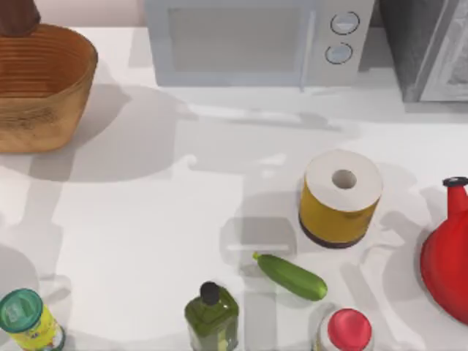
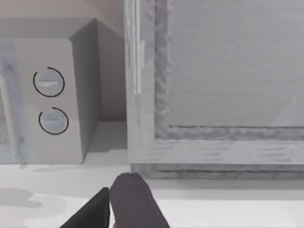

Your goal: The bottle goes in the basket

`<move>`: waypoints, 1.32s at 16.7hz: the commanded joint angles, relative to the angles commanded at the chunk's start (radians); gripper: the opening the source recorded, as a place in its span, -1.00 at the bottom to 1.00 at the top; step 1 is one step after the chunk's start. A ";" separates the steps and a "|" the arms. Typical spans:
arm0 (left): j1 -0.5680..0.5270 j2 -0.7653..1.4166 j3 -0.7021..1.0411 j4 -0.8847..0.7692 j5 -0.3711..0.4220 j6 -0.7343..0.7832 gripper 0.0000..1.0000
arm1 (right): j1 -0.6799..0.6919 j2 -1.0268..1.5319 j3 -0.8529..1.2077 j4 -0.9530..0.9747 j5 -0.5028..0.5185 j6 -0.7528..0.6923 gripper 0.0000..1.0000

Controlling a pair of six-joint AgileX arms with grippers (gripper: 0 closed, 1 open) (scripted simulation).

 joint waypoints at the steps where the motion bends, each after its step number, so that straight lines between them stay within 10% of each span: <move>1: 0.037 -0.036 0.010 -0.051 -0.014 -0.007 -1.00 | 0.000 0.000 0.000 0.000 0.000 0.000 1.00; 22: 0.103 0.096 0.037 0.049 -0.048 -0.025 -1.00 | 0.000 0.000 0.000 0.000 0.000 0.000 1.00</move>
